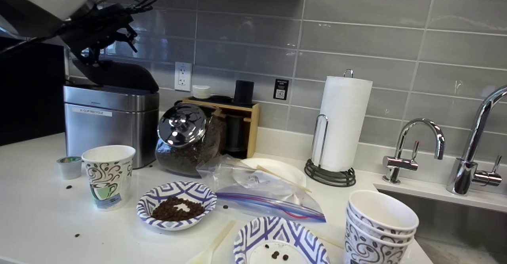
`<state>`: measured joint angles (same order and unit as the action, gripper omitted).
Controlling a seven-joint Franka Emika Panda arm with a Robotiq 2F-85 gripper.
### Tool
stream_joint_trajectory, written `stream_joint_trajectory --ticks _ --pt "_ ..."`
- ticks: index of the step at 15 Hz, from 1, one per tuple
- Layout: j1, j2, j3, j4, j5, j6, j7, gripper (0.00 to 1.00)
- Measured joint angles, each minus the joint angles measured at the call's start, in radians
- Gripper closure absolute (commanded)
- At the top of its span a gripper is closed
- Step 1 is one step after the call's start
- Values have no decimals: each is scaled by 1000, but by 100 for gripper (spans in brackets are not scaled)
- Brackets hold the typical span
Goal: Open the lid of the bin, then put the coffee pod in the bin and close the lid of the bin
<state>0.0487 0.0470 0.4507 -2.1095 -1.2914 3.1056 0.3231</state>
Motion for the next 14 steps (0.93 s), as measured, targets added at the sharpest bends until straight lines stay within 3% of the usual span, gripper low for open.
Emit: stream_joint_trajectory --ticks 14 --pt "41 178 -1 242 -96 -59 222 0"
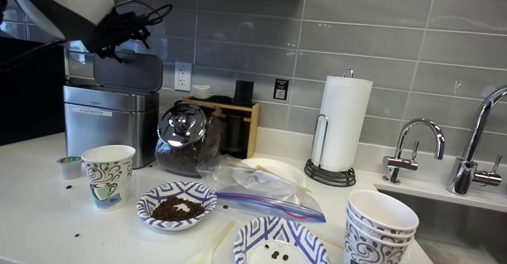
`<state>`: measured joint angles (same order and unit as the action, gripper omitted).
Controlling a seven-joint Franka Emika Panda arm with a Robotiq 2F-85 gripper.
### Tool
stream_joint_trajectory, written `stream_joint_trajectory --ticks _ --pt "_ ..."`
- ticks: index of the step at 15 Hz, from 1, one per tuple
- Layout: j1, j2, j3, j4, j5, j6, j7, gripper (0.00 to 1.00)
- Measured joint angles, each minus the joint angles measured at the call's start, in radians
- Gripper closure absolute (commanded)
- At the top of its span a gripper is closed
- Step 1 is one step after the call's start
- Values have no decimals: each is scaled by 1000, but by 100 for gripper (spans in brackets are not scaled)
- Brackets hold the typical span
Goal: Open the lid of the bin, then put the coffee pod in the bin and close the lid of the bin
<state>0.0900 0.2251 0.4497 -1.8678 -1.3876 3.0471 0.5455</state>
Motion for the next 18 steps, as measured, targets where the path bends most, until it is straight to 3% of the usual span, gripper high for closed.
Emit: stream_joint_trajectory --ticks 12,15,18 --pt "48 47 0 63 -14 -105 146 0" --pt "47 19 7 36 54 -159 152 0" --pt "41 -36 21 -23 192 -210 143 0"
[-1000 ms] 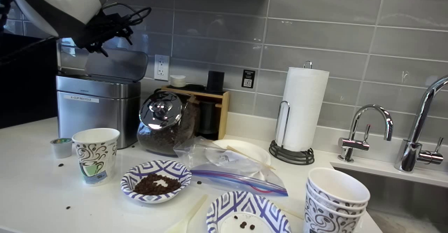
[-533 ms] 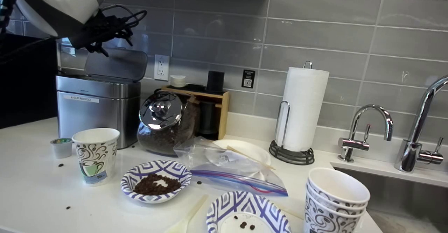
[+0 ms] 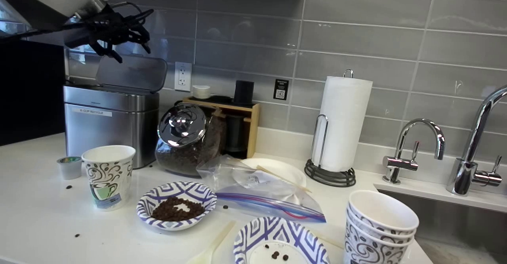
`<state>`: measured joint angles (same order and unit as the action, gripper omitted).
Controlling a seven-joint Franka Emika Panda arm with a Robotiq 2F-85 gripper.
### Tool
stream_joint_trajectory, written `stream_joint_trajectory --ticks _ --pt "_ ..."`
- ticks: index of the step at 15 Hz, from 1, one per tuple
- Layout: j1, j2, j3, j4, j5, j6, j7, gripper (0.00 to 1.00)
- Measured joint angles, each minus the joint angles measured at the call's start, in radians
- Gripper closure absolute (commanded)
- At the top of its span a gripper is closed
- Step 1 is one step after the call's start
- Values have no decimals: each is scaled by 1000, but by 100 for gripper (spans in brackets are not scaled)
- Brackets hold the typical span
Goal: Open the lid of the bin, then put the coffee pod in the bin and close the lid of the bin
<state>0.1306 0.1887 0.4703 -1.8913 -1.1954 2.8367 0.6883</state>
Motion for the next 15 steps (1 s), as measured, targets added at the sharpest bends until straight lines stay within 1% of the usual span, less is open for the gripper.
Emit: stream_joint_trajectory --ticks 4,5,7,10,15 --pt "-9 -98 14 -93 206 -14 -27 0" --pt "2 -125 4 -119 279 -22 -56 0" --pt "18 -172 0 -167 435 -72 -140 0" --pt "83 -217 -35 -219 666 -160 -285 0" --pt "142 -303 -85 -242 1033 -350 -532 0"
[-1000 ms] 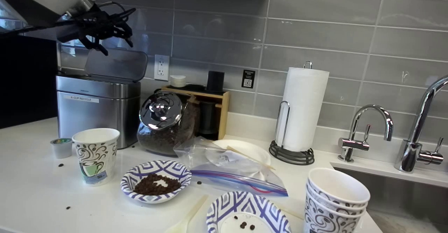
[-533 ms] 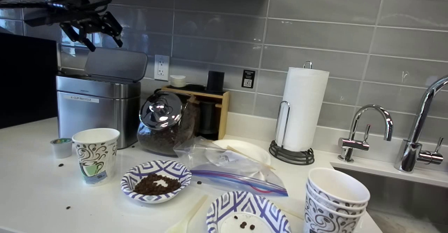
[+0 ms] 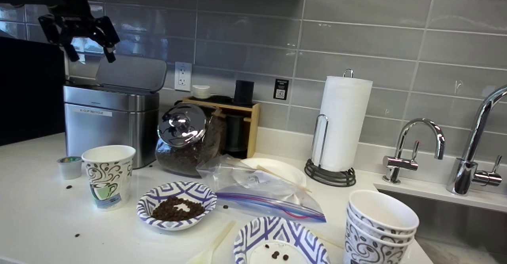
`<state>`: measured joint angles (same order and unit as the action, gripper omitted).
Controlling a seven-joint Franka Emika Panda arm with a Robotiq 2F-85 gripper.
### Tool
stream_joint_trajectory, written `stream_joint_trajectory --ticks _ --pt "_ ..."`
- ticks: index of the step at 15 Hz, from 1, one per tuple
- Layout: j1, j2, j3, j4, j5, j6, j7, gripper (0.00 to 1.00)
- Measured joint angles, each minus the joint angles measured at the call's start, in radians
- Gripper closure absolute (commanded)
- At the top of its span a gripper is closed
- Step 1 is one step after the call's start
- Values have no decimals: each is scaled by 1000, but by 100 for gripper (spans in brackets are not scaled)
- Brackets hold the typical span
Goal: Open the lid of the bin, then put the coffee pod in the bin and close the lid of the bin
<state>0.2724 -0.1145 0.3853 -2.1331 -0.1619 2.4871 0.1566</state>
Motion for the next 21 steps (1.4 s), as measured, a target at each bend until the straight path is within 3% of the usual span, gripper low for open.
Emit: stream_joint_trajectory --ticks 2,6,11,15,21 --pt "9 -40 -24 0 92 -104 -66 0" --pt "15 -80 -54 -3 171 -291 -125 0" --pt "24 -82 -60 -64 202 -338 -154 0" --pt "37 -84 -50 -171 186 -206 -158 0" --pt "58 -70 -49 -353 193 188 -189 0"
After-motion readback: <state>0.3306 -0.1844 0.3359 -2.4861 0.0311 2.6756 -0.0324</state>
